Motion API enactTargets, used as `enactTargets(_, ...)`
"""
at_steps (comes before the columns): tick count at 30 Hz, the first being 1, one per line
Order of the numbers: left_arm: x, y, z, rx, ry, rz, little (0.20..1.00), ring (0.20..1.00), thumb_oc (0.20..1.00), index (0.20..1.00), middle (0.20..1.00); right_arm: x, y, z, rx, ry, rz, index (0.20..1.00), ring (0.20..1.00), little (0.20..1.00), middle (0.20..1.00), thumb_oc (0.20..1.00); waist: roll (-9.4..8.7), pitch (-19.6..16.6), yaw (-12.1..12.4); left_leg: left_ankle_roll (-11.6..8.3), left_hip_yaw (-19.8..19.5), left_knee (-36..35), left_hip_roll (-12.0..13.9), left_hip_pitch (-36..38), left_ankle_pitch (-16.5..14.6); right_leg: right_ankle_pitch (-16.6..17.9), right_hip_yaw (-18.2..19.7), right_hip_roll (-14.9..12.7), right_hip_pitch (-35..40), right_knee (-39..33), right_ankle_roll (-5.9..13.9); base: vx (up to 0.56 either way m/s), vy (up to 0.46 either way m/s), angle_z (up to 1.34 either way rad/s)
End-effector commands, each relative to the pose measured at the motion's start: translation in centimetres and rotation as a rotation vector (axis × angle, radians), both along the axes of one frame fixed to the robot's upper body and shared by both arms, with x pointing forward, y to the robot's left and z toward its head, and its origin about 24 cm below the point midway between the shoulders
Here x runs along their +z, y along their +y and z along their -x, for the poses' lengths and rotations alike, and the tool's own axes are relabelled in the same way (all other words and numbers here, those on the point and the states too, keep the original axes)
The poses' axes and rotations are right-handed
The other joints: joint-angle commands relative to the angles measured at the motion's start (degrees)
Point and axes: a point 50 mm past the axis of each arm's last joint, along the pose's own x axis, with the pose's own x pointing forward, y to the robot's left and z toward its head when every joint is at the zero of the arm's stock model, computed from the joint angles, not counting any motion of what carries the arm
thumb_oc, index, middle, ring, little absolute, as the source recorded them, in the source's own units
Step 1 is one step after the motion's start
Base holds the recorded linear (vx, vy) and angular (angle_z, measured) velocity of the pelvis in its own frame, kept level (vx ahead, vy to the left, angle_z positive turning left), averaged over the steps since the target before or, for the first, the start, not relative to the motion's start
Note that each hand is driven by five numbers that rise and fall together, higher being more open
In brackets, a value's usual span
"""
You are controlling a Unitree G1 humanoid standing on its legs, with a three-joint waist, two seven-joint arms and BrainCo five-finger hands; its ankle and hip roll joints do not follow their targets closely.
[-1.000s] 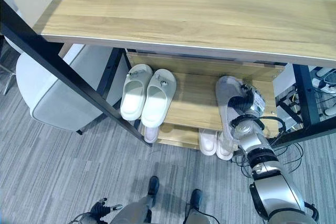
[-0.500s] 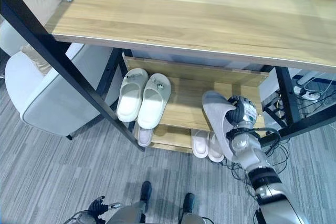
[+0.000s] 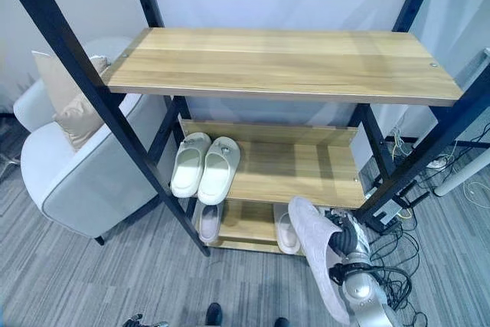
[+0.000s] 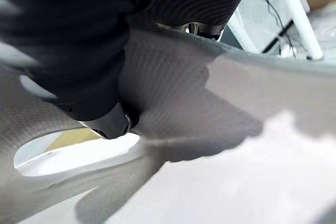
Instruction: Arrange the slippers neatly on the shoe rack.
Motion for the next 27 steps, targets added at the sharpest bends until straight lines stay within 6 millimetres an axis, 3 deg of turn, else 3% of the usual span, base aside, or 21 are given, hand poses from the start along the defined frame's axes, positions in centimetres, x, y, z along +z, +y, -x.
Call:
enactTargets(1,0.6,0.4,-3.4,0.01,-0.069,-0.02,1.0,1.0,1.0,1.0,1.0,3.3,1.2,-1.9,0.053,-0.197,-0.158,0.2,0.2,0.2,0.2,0.2,-1.96,3.0,0.7,-1.79,0.0,0.6,1.8,-1.0,-4.1,-7.7,-2.4,-1.1,-0.9,8.1,-0.41,-0.15,0.009,0.34)
enactTargets(5,0.8,0.0,-4.2,-0.005,-0.096,-0.01,1.0,1.0,1.0,1.0,1.0,2.1,0.7,-0.5,0.016,-0.143,-0.181,0.2,0.2,0.2,0.2,0.2,-2.41,3.1,0.1,-1.33,1.6,4.7,1.6,-4.7,-4.2,-8.1,-6.1,-2.6,-2.3,10.9,-0.54,-0.08,0.062,0.93)
enactTargets(11,0.3,1.2,-1.2,0.052,-0.011,-0.021,1.0,1.0,1.0,1.0,1.0,0.6,1.3,-0.8,0.011,-0.077,-0.233,0.2,0.2,0.2,0.2,0.2,-3.68,3.0,0.9,0.52,4.7,9.5,1.0,-4.7,-8.2,-7.4,-3.9,-4.2,-2.3,12.6,0.43,0.04,0.137,-0.11)
enactTargets(14,0.5,1.8,-1.1,0.06,-0.015,-0.03,1.0,1.0,1.0,1.0,1.0,-0.7,2.3,-0.7,0.021,-0.016,-0.275,0.2,0.2,0.2,0.2,0.2,-3.94,2.2,1.0,2.3,5.6,8.7,-0.5,-1.6,-10.0,-6.5,-3.2,-6.4,-2.3,16.1,1.94,0.12,0.253,-0.27)
enactTargets(15,0.5,1.9,-1.2,0.064,-0.018,-0.035,1.0,1.0,1.0,1.0,1.0,-1.0,2.6,-0.8,0.03,0.001,-0.276,0.2,0.2,0.2,0.2,0.2,-3.92,2.7,0.9,2.9,6.1,8.6,-0.8,-0.7,-10.4,-4.7,-2.8,-7.4,-3.6,19.2,2.8,0.06,0.328,-0.22)
enactTargets(16,0.6,2.2,-1.2,0.075,-0.021,-0.045,1.0,1.0,1.0,1.0,1.0,-1.2,3.2,-1.2,0.054,0.014,-0.274,0.2,0.2,0.2,0.2,0.2,-3.8,4.0,1.1,4.19,7.5,8.3,-1.6,1.0,-11.2,0.6,-2.1,-10.3,-6.2,25.8,4.68,0.01,0.275,-0.22)
enactTargets(17,0.7,2.5,-1.1,0.077,-0.021,-0.051,1.0,1.0,1.0,1.0,1.0,-1.3,3.5,-1.3,0.072,0.026,-0.27,0.2,0.2,0.2,0.2,0.2,-3.49,4.9,1.0,4.7,7.7,8.6,-1.5,1.6,-11.4,2.0,-1.8,-10.8,-7.4,29.0,4.83,0.01,0.239,-0.31)
enactTargets(19,0.8,2.9,-1.1,0.07,-0.023,-0.057,1.0,1.0,1.0,1.0,1.0,-1.2,3.8,-1.3,0.098,0.026,-0.261,0.2,0.2,0.2,0.2,0.2,-2.94,6.0,0.9,4.96,7.8,8.9,-0.9,3.0,-12.2,0.8,-1.3,-10.5,-9.6,32.1,4.31,0.03,0.089,-0.31)
enactTargets(22,0.9,3.1,-1.4,0.042,-0.039,-0.063,1.0,1.0,1.0,1.0,1.0,-0.9,4.7,-1.6,0.167,0.028,-0.23,0.2,0.2,0.2,0.2,0.2,-3.5,7.3,0.7,4.43,7.1,8.6,-0.8,4.9,-12.9,-1.2,-0.6,-8.7,-11.1,25.9,3.49,0.04,-0.036,-0.05)
enactTargets(24,1.0,3.1,-1.5,0.036,-0.046,-0.065,1.0,1.0,1.0,1.0,1.0,-1.1,4.7,-1.4,0.174,0.038,-0.22,0.2,0.2,0.2,0.2,0.2,-4.31,7.4,0.4,3.96,6.1,10.3,-1.1,3.9,-13.3,-2.0,2.2,-7.0,-10.4,20.8,3.77,0.03,-0.133,0.24)
enactTargets(27,0.9,2.8,-1.4,0.018,-0.052,-0.058,1.0,1.0,1.0,1.0,1.0,-1.7,4.8,-0.6,0.196,0.076,-0.223,0.2,0.2,0.2,0.2,0.2,-5.11,6.8,0.9,3.24,5.6,13.4,-0.9,1.0,-13.7,-4.4,3.1,-4.8,-9.5,18.9,2.32,0.02,-0.155,0.32)
